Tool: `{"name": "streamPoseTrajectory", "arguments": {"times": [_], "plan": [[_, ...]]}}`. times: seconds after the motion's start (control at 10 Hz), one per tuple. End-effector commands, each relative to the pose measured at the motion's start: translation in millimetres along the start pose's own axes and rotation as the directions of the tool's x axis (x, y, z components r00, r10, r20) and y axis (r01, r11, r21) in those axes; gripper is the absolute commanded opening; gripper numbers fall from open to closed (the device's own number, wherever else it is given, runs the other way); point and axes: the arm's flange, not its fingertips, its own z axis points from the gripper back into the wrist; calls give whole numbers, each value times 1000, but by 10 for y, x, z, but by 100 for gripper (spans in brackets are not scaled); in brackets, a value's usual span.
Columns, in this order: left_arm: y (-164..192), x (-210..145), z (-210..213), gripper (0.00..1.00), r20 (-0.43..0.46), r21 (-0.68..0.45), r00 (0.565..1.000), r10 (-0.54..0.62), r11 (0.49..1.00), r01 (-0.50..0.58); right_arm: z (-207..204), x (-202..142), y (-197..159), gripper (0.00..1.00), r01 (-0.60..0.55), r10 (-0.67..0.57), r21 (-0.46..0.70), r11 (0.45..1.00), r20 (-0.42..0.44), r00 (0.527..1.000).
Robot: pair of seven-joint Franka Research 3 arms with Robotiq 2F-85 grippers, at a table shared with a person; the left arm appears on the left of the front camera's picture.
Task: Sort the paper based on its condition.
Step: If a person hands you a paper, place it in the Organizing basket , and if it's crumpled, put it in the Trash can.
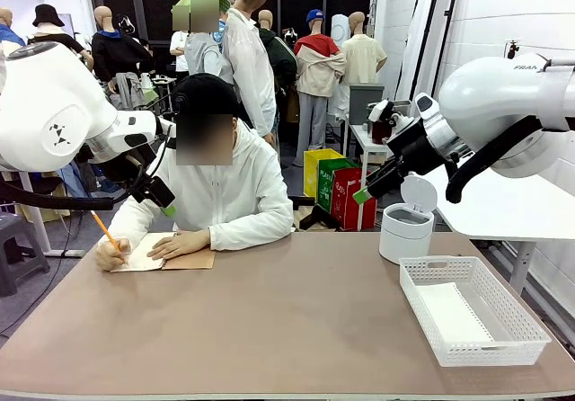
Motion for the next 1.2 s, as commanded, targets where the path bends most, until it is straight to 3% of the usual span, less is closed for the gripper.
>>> {"name": "streamPoseTrajectory", "arguments": {"times": [0.0, 1.1], "plan": [[5, -1, 11, 100, 4, -5, 1000, 1, 1000, -1, -3, 10, 4, 100, 0, 0, 3, 1000, -3, 1000], [5, -1, 11, 100, 4, -5, 1000, 1, 1000, -1, -3, 10, 4, 100, 0, 0, 3, 1000, -3, 1000]]}}
